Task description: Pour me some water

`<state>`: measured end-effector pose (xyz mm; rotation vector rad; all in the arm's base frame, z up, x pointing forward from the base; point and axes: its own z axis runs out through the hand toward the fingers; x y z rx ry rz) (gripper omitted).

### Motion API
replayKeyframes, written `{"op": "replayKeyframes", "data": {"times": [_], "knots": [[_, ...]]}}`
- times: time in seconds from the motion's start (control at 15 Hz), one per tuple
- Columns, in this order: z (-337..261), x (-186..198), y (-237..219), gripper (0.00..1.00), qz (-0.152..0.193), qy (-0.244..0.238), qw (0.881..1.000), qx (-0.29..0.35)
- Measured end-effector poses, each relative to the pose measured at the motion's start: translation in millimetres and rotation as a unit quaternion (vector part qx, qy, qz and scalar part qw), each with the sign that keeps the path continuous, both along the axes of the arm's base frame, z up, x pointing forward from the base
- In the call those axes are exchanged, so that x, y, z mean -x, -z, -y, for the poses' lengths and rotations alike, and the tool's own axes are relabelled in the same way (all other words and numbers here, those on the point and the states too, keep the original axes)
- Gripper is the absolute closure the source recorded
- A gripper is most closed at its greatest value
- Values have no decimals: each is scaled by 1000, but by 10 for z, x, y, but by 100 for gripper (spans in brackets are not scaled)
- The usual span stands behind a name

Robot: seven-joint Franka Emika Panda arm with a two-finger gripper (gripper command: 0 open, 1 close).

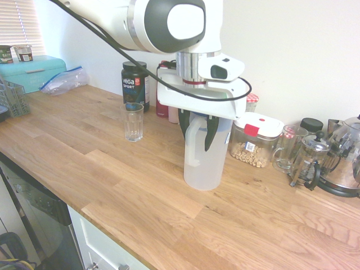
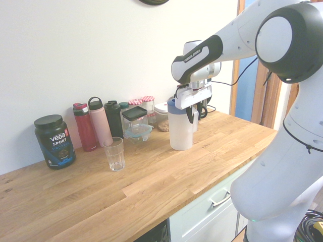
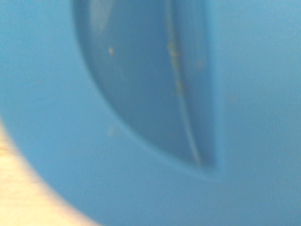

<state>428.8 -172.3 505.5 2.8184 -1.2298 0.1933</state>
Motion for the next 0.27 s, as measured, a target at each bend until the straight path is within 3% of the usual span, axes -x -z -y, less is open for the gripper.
{"op": "replayKeyframes", "data": {"times": [0.27], "knots": [[-113,191,-318,0,1,-3,1000,-2]]}}
